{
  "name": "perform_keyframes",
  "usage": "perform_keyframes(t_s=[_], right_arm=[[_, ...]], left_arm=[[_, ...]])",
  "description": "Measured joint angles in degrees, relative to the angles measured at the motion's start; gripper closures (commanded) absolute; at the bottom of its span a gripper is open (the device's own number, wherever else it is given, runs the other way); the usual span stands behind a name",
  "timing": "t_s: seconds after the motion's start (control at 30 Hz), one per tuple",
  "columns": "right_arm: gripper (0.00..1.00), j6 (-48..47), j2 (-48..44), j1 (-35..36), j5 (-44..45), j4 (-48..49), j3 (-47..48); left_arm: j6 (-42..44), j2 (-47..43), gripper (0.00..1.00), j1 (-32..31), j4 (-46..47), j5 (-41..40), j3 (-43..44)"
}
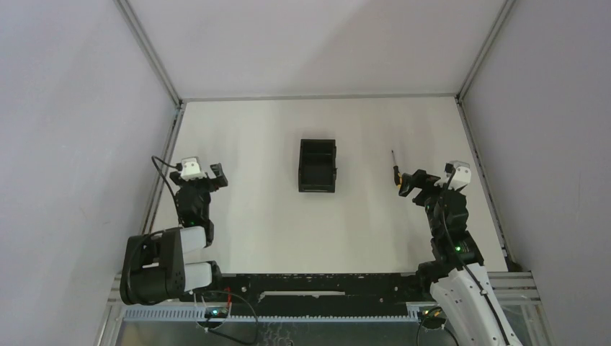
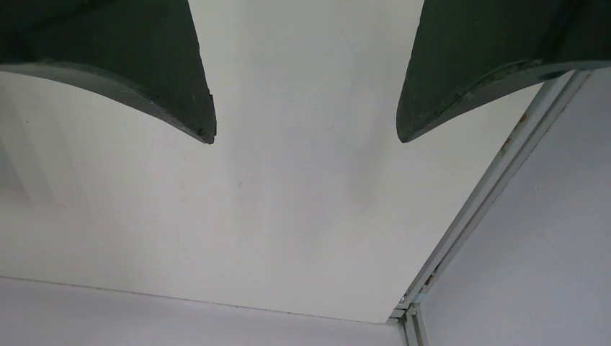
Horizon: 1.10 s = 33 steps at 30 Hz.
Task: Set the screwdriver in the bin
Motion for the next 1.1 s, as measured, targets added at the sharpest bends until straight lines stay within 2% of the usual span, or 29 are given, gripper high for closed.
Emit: perform_keyframes(t_s=[0.33, 0.47, 0.67, 0.73, 0.9, 1.1], right_arm=[[0.00, 0.92, 2.01, 0.00, -0.26, -1.75, 0.76], [0.00, 0.87, 8.26, 0.00, -0.98, -6.88, 8.33], [0.00, 0.15, 32.65, -1.27, -1.03, -19.89, 39.39], [0.00, -0.76, 40.65, -1.84, -0.98, -21.88, 46.88], [0.03, -3.13, 54.53, -3.54, -3.08, -26.08, 49.44], [0.12, -5.05, 70.53, -6.10, -6.60, -27.80, 49.46]], left_arm=[[0.02, 0.00, 0.00, 0.00, 0.00, 0.00, 0.00], [0.02, 0.00, 0.00, 0.00, 0.00, 0.00, 0.00], [0.00, 0.00, 0.00, 0.00, 0.00, 0.00, 0.00], [0.00, 0.00, 0.00, 0.00, 0.00, 0.00, 0.00], [0.00, 0.00, 0.00, 0.00, 0.00, 0.00, 0.00], [0.02, 0.00, 0.00, -0.09, 0.00, 0.00, 0.00]])
